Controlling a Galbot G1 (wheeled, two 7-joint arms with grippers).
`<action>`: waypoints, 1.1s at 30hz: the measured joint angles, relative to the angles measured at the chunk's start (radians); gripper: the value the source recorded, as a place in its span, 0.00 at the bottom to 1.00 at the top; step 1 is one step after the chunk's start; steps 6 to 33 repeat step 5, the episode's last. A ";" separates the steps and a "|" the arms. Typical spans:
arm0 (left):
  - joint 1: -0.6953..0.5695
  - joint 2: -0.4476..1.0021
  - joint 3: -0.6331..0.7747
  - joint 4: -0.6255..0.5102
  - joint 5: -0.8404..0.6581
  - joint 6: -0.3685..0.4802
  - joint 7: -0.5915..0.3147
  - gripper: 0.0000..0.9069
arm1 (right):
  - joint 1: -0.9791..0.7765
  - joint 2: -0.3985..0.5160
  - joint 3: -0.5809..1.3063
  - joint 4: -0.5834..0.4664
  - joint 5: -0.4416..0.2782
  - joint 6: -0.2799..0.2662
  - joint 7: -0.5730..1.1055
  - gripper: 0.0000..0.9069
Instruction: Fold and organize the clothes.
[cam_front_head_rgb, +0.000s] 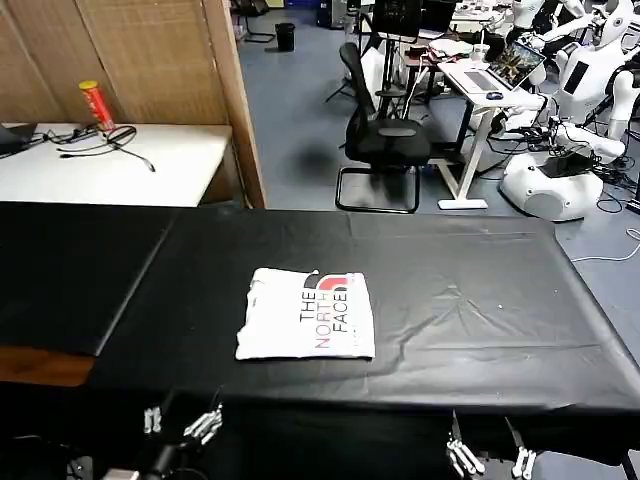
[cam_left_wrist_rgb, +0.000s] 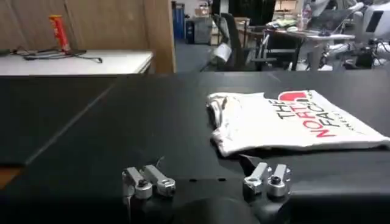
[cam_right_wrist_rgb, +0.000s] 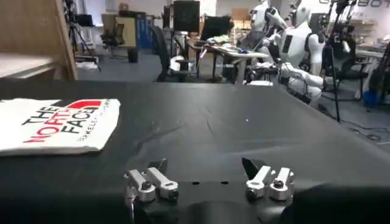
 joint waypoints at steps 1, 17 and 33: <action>0.001 0.002 -0.003 0.003 -0.001 0.000 0.003 0.97 | -0.002 0.000 0.000 0.000 0.000 0.000 0.000 0.97; 0.006 0.008 -0.023 0.001 -0.017 -0.001 0.022 0.97 | -0.007 0.001 0.000 0.002 0.000 0.000 -0.001 0.97; 0.006 0.008 -0.023 0.001 -0.017 -0.001 0.022 0.97 | -0.007 0.001 0.000 0.002 0.000 0.000 -0.001 0.97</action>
